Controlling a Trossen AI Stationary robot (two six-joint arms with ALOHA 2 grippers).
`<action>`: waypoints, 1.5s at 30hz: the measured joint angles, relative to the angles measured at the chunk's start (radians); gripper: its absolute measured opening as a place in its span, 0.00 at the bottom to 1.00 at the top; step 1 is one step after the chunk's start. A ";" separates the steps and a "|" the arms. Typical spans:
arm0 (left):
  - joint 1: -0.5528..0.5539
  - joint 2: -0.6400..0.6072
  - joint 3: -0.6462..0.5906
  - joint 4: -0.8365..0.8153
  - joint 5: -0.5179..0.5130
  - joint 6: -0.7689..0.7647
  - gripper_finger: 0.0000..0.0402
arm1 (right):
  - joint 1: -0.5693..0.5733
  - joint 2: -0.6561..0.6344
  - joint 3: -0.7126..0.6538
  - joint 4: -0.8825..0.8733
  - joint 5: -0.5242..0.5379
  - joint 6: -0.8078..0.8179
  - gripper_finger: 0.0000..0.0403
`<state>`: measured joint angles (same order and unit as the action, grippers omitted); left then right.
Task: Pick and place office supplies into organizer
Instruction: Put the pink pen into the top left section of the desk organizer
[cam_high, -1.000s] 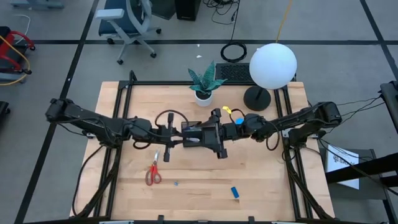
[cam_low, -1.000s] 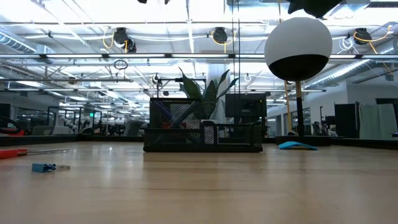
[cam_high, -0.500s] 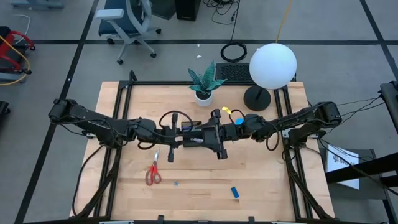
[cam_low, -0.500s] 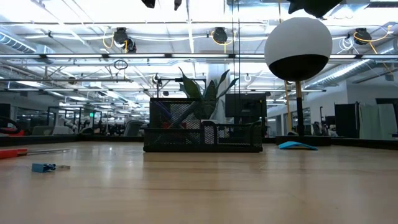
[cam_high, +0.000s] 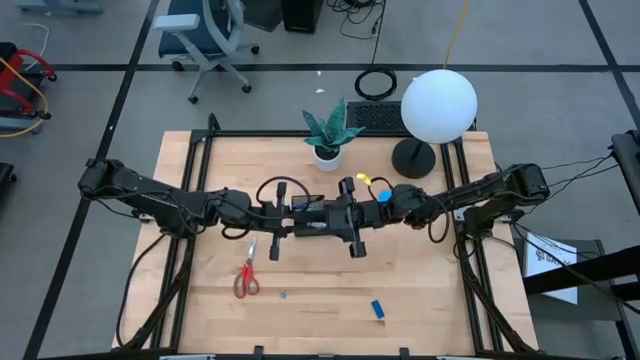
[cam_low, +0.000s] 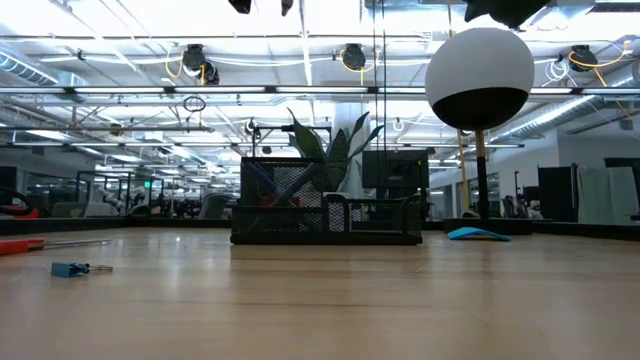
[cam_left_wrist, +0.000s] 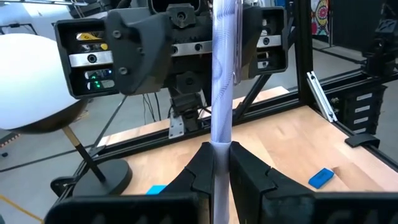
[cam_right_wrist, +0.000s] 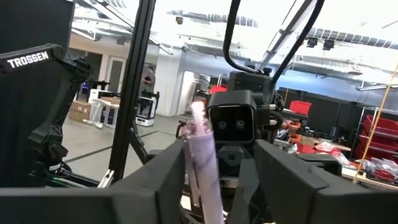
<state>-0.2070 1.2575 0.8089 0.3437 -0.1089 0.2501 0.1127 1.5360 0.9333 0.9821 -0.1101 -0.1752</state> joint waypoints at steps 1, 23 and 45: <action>0.000 0.000 0.000 0.000 0.000 0.000 0.08 | 0.000 0.000 0.000 -0.003 0.000 -0.002 0.40; 0.000 0.000 -0.001 -0.019 0.002 -0.001 0.14 | -0.007 -0.001 0.001 -0.051 -0.049 -0.039 0.09; -0.021 -0.289 0.000 -0.380 -0.255 -0.081 0.30 | -0.053 -0.019 -0.001 -0.180 0.082 -0.034 0.09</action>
<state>-0.2280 0.9685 0.8089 -0.0359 -0.3638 0.1692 0.0596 1.5169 0.9327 0.8021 -0.0277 -0.2092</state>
